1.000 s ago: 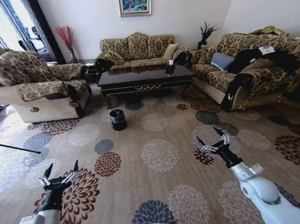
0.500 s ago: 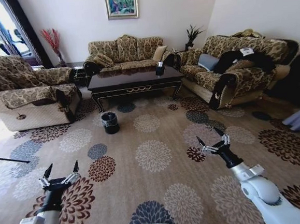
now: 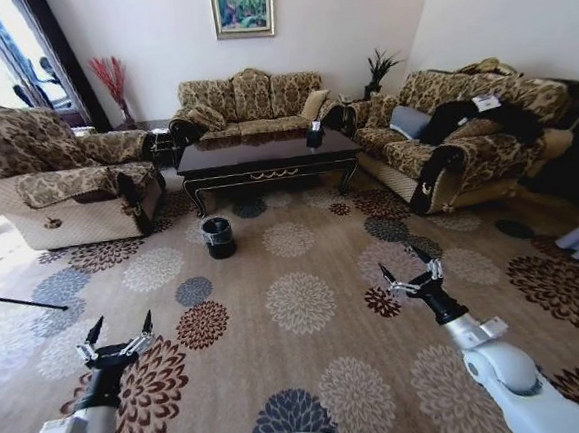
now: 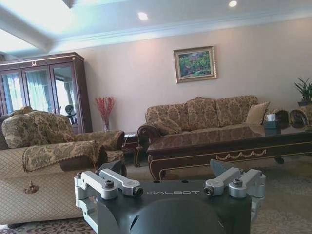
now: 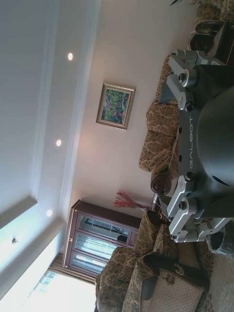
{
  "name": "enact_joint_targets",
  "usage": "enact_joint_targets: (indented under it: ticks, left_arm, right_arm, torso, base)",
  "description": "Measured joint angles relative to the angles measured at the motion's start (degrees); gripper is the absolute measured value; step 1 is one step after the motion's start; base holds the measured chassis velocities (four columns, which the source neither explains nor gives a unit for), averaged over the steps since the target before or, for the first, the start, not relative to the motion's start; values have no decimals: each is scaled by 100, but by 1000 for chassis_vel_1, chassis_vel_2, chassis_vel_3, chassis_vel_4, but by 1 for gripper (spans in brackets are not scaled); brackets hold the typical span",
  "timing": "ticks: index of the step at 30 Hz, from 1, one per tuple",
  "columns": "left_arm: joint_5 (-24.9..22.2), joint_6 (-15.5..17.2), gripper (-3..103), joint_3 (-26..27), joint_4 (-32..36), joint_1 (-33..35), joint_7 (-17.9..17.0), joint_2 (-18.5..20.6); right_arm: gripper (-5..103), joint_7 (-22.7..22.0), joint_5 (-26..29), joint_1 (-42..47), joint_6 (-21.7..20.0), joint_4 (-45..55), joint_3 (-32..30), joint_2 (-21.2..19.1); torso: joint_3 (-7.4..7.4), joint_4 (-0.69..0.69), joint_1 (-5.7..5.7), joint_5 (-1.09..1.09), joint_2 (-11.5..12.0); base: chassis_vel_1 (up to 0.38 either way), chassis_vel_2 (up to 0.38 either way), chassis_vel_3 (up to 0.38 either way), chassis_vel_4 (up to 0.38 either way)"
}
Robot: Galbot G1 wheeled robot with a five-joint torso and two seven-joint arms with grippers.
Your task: Move to the front of the table and pick up the trash from the floor, then place it into the trash bin.
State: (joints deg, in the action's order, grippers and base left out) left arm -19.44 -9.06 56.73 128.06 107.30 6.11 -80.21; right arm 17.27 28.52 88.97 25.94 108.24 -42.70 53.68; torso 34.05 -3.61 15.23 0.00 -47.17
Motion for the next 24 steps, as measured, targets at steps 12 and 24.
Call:
enact_joint_targets:
  ticks: [12, 24]
  left_arm:
    - [7, -17, 100, 6, -56, -14, 1, 4]
    - [-5, -9, 100, 6, -55, -48, 23, 12]
  right_arm:
    - [100, 0, -5, -24, -2, -29, 37, 15]
    - [100, 0, -10, -69, -5, -70, 57, 9]
  torso:
    - [164, -3, 136, 0, -303]
    - [354, -3, 281, 0, -638]
  base:
    - [0, 0, 0, 0]
    - [0, 0, 0, 0]
